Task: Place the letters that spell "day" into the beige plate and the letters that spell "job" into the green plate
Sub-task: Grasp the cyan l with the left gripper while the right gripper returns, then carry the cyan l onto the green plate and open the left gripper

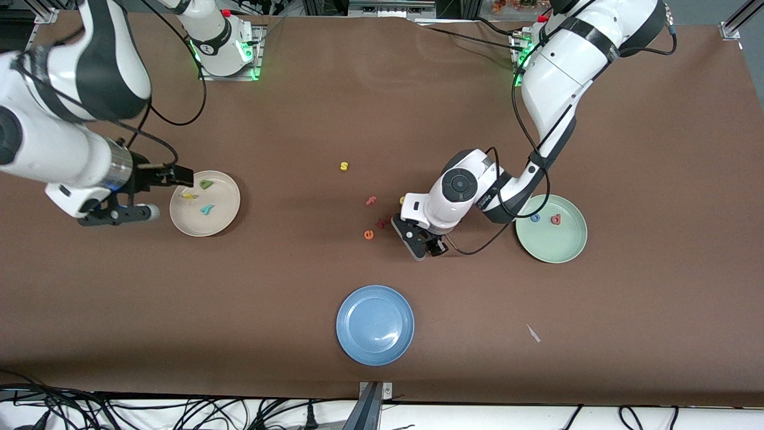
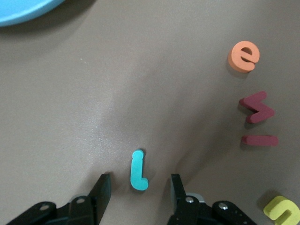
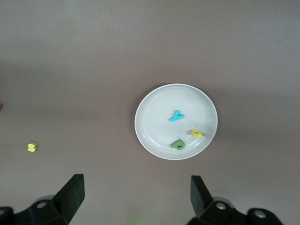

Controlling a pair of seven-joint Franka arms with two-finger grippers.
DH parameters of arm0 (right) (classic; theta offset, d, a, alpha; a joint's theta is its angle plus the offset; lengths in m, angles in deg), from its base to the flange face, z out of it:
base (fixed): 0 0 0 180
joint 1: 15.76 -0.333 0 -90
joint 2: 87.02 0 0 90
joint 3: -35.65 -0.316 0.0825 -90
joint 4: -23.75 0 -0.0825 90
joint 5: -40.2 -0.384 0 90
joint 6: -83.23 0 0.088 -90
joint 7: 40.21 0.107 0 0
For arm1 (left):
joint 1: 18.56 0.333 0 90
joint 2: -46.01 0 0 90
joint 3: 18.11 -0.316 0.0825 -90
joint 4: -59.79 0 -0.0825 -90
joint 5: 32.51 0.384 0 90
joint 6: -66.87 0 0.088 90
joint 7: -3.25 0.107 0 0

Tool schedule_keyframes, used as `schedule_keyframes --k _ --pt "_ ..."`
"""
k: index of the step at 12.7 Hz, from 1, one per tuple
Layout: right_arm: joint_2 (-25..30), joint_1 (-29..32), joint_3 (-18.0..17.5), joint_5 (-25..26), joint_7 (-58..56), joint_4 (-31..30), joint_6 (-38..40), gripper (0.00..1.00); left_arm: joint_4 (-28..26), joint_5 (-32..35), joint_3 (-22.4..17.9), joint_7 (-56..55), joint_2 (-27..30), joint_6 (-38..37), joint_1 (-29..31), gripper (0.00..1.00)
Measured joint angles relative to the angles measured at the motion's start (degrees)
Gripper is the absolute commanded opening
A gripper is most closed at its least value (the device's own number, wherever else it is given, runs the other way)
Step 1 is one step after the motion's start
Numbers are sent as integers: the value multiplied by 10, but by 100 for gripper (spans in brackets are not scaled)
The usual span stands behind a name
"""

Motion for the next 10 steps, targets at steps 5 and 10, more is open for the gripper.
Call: schedule_keyframes --k 5,10 --pt "63 0 41 7 -1 20 78 100 2 0 0 0 -1 26 0 46" --pt "63 -6 48 19 1 45 96 100 2 0 0 0 -7 32 0 30"
